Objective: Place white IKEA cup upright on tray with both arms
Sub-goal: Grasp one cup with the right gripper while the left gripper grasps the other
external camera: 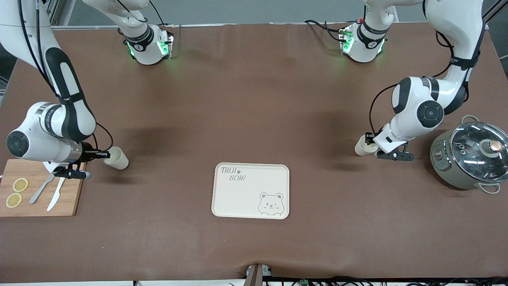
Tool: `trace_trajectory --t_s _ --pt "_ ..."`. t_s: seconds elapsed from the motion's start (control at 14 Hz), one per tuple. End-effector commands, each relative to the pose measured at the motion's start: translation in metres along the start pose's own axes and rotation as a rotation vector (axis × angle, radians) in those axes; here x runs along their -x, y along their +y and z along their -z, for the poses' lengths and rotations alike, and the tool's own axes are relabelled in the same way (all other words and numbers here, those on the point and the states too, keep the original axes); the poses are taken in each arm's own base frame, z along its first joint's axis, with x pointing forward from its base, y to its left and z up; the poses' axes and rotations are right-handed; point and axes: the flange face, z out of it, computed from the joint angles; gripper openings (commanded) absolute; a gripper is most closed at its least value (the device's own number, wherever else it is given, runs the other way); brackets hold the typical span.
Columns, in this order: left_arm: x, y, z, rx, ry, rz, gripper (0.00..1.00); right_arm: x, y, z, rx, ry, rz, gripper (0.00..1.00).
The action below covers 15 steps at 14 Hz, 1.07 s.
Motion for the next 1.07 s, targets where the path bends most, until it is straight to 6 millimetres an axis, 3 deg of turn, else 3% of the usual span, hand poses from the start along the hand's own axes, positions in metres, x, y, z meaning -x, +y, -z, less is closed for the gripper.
trace_trajectory --t_s 0.0,0.07,0.29,0.43,0.5,0.64,0.71,0.79,1.0 --pt "0.002 0.007 -0.005 0.018 -0.011 0.006 0.23 0.000 -0.006 0.016 -0.017 -0.020 -0.012 0.00" --pt "0.002 0.008 -0.005 0.018 -0.013 0.005 0.22 -0.001 -0.005 0.021 -0.018 -0.023 -0.021 0.00" --pt "0.003 0.012 -0.006 0.019 -0.016 -0.003 0.00 -0.004 -0.012 0.047 -0.019 -0.029 -0.106 0.00" --pt "0.003 0.015 -0.001 0.019 -0.011 -0.009 0.00 -0.008 -0.021 0.071 -0.015 -0.055 -0.099 0.00" --pt "0.005 0.016 0.006 0.017 -0.014 -0.014 0.00 -0.009 -0.021 0.081 -0.013 -0.060 -0.095 0.00" --pt "0.009 0.021 0.041 0.007 -0.025 -0.013 0.00 -0.013 -0.020 0.098 -0.012 -0.049 -0.088 0.00" --pt "-0.003 0.023 0.068 0.009 -0.004 -0.001 0.00 -0.014 -0.021 0.105 -0.011 -0.048 -0.084 0.00" --pt "-0.016 0.035 0.082 0.020 0.006 0.014 0.00 -0.015 -0.021 0.112 -0.013 -0.041 -0.084 0.00" --pt "-0.056 0.077 0.095 0.061 0.046 0.156 0.00 -0.018 -0.030 0.136 -0.012 -0.035 -0.067 0.00"
